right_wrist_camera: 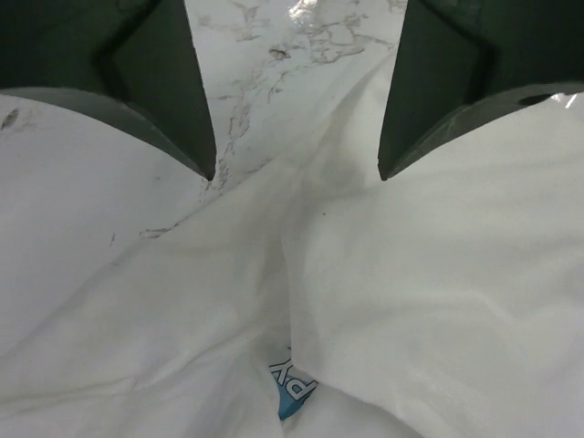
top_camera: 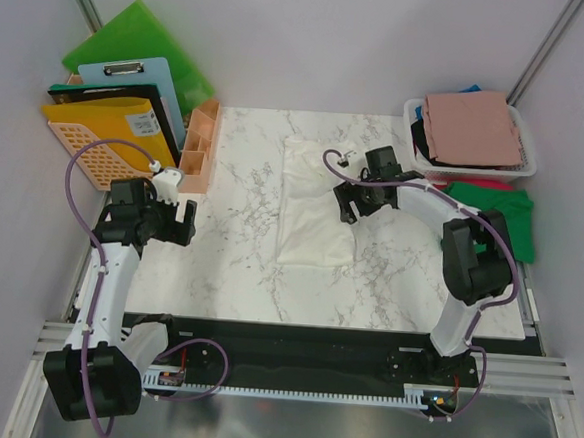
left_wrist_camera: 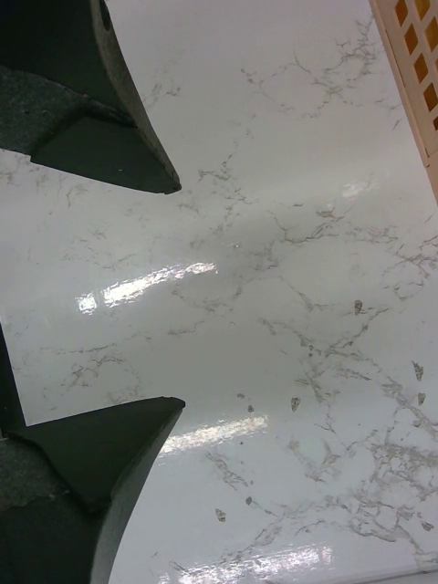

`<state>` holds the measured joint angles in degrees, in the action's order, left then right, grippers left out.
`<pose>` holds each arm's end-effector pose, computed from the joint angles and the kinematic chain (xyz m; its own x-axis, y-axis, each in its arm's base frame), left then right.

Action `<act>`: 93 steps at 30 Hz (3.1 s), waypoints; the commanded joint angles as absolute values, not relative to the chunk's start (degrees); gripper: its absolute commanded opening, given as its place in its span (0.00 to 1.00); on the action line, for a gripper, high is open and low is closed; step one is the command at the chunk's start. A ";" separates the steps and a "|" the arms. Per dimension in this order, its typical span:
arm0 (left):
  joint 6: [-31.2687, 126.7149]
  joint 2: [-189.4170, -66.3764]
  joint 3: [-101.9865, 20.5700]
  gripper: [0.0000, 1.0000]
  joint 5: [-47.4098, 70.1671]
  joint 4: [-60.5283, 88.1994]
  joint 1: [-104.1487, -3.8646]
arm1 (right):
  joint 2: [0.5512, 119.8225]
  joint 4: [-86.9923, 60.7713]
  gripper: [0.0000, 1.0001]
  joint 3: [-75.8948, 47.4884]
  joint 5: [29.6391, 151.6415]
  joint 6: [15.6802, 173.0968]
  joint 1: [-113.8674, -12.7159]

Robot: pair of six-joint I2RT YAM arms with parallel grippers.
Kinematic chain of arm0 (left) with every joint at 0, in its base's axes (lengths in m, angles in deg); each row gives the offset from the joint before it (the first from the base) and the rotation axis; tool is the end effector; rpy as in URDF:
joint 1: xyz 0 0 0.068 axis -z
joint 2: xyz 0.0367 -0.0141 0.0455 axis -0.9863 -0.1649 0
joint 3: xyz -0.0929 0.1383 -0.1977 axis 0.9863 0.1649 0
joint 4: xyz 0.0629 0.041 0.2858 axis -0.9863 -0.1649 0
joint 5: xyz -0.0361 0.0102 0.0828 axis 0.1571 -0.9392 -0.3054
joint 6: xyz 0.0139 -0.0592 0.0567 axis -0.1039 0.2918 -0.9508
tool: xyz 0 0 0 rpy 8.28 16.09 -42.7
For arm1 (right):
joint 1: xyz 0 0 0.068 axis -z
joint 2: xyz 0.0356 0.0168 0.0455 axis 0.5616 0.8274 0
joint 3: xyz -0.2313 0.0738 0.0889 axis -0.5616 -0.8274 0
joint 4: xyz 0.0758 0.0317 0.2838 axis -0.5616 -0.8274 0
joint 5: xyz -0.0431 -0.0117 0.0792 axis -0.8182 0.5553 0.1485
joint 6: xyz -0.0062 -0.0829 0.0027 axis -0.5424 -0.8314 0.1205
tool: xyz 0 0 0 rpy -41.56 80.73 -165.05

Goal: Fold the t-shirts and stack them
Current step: Fold the tshirt

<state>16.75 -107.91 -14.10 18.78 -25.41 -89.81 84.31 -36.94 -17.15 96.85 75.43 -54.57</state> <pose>0.2636 0.0232 0.2245 -0.6721 0.2140 -0.7088 0.2643 0.9636 0.0402 0.4002 0.1673 0.1325 -0.6710 -0.4675 -0.5756 -0.6158 0.7837 0.0814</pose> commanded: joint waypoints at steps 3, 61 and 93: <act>15.05 -107.07 -15.04 1.00 20.08 -24.65 -90.09 | 79.93 -35.46 0.89 -20.31 92.60 75.09 -54.47; 16.54 -111.47 -16.61 1.00 17.18 -24.39 -90.09 | 80.78 -20.07 0.98 -20.50 74.29 83.79 -70.90; 15.84 -110.85 -16.61 1.00 17.97 -25.53 -90.09 | 79.68 -21.39 0.98 -15.75 74.67 82.75 -70.11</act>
<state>16.77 -111.21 -14.67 17.55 -25.85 -89.81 88.95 -22.19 -17.46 78.79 86.51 -69.93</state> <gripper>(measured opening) 0.997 0.982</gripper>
